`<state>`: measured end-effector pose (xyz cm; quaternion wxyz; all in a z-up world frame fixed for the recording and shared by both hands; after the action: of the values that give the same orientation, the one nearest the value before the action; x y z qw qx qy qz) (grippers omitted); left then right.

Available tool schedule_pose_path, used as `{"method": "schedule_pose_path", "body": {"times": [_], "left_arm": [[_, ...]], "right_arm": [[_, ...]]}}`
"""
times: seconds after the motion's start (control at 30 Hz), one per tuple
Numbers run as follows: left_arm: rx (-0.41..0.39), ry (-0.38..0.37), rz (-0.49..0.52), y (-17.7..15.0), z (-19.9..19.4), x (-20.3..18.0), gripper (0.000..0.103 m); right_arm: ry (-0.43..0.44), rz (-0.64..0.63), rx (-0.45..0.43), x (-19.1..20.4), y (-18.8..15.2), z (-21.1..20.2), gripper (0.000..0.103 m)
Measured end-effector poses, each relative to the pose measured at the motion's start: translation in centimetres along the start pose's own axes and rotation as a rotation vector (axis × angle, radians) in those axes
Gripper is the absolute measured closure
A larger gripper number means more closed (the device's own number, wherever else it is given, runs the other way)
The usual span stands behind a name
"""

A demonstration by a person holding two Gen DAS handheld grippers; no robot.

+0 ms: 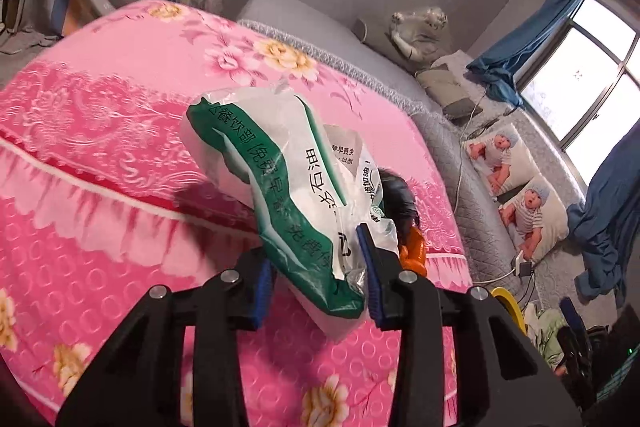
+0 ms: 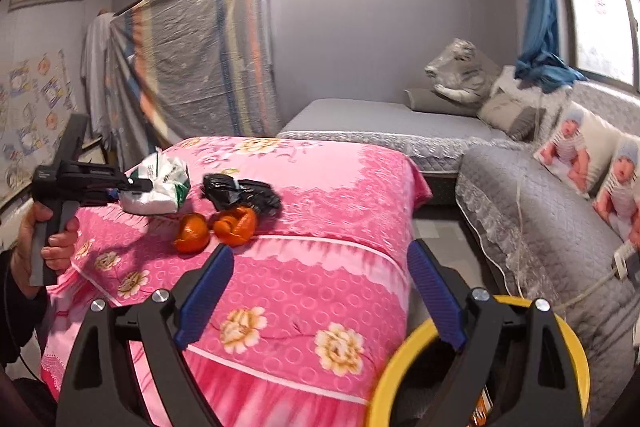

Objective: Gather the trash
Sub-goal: 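Grasp the black plastic bag with right tool while left tool holds the white-green bag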

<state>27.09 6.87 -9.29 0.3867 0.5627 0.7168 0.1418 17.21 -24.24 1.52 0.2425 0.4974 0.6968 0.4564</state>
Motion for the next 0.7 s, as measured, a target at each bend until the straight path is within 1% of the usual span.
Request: {"method": "schedule_pose_path", "body": {"times": [0.2, 0.27, 0.33, 0.4, 0.47, 0.57, 0.63, 0.7], "left_arm": [[-0.154, 0.049, -0.041, -1.2, -7.1, 3.8, 0.068], [-0.206, 0.087, -0.049, -1.7, -9.3, 5.2, 0.068], [-0.24, 0.115, -0.044, -1.9, -10.6, 5.9, 0.068], [-0.255, 0.119, -0.046, -2.1, -11.5, 6.3, 0.068], [-0.255, 0.099, -0.056, -2.3, -11.9, 6.5, 0.068], [-0.249, 0.072, -0.064, -2.5, -12.1, 6.3, 0.068], [-0.248, 0.053, -0.069, -2.6, -12.1, 6.3, 0.068], [-0.254, 0.05, -0.07, -2.7, -12.2, 6.3, 0.068]], "right_arm": [[0.096, -0.119, 0.097, 4.6, 1.7, 6.7, 0.018], [0.108, -0.18, 0.128, 6.5, 2.2, 9.0, 0.018], [0.13, -0.218, 0.156, 8.0, 2.9, 11.3, 0.018], [0.15, -0.25, 0.196, 9.5, 3.9, 14.2, 0.018], [0.158, -0.276, 0.237, 10.7, 4.5, 17.0, 0.018], [0.142, -0.319, 0.296, 12.0, 4.9, 20.6, 0.018], [0.134, -0.308, 0.333, 12.1, 4.9, 22.9, 0.018], [0.132, -0.273, 0.375, 11.6, 4.5, 24.9, 0.018]]}}
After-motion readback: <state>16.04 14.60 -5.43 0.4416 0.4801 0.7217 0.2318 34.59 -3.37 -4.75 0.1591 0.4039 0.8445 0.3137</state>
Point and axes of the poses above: each gripper's, at about its wrist camera, not at the fingertips, and z roughly the way its jaws point, x to its left, y to its top, the point moved 5 cm from there along z, roughly the way its jaws point, and after that the axes turned 9 degrees about y, right-handed, at the moved point
